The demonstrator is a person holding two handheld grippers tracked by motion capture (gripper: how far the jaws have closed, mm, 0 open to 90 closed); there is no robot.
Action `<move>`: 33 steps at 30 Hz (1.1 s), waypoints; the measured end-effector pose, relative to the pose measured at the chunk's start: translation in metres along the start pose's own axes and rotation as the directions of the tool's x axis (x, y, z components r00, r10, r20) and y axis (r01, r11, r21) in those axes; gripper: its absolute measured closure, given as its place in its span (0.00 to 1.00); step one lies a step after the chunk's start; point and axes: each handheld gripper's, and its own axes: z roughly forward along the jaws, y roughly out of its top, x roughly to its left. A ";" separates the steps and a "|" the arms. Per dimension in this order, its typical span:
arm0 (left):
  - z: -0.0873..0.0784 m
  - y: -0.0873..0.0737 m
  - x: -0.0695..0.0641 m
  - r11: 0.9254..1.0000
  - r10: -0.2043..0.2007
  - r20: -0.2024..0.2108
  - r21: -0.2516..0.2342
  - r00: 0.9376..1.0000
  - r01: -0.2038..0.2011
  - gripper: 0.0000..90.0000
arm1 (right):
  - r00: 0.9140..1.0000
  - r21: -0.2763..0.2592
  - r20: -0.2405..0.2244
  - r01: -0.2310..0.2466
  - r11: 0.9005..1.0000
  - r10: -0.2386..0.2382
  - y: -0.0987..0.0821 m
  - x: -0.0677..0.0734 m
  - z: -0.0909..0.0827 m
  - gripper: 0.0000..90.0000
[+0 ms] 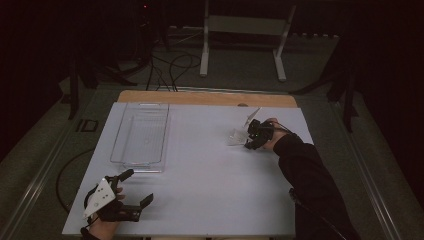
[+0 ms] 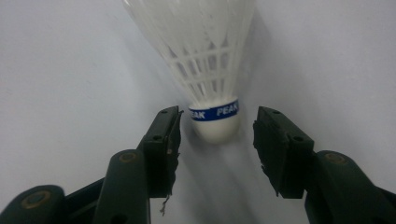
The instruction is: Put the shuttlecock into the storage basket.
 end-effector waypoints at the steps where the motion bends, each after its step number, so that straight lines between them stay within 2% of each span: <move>1: 0.000 0.000 0.000 1.000 0.001 0.000 0.000 1.000 -0.001 0.00 | 1.000 0.008 0.016 0.011 1.000 -0.011 0.000 0.000 0.002 0.58; 4: 0.000 0.000 0.000 1.000 0.001 0.000 0.001 1.000 -0.001 0.00 | 0.999 0.003 0.030 0.031 1.000 -0.031 0.000 0.000 0.003 0.61; 9: 0.000 0.000 0.000 1.000 0.002 0.000 0.001 1.000 -0.002 0.00 | 0.999 0.008 0.020 0.049 0.999 -0.050 0.002 0.001 0.004 0.64; 20: 0.001 0.000 0.000 1.000 0.002 0.003 0.005 1.000 -0.002 0.00 | 0.999 0.018 0.017 0.034 0.999 -0.034 0.002 -0.003 0.006 0.72; 27: 0.000 0.000 0.000 1.000 0.002 0.001 0.002 1.000 -0.002 0.00 | 1.000 0.021 0.000 0.017 1.000 -0.017 0.000 -0.003 0.003 0.74; 30: 0.000 0.000 -0.001 1.000 0.003 0.001 0.003 1.000 -0.003 0.00 | 0.999 0.023 -0.048 -0.007 1.000 0.008 -0.001 -0.005 -0.004 0.74; 31: 0.000 0.000 -0.001 1.000 0.003 0.002 0.003 1.000 -0.003 0.00 | 0.999 0.022 -0.051 -0.018 1.000 0.019 -0.001 -0.004 -0.006 0.74; 33: 0.001 0.000 -0.001 1.000 0.009 0.003 0.009 1.000 -0.009 0.00 | 0.997 0.021 -0.071 -0.014 1.000 0.015 -0.002 -0.004 -0.010 0.74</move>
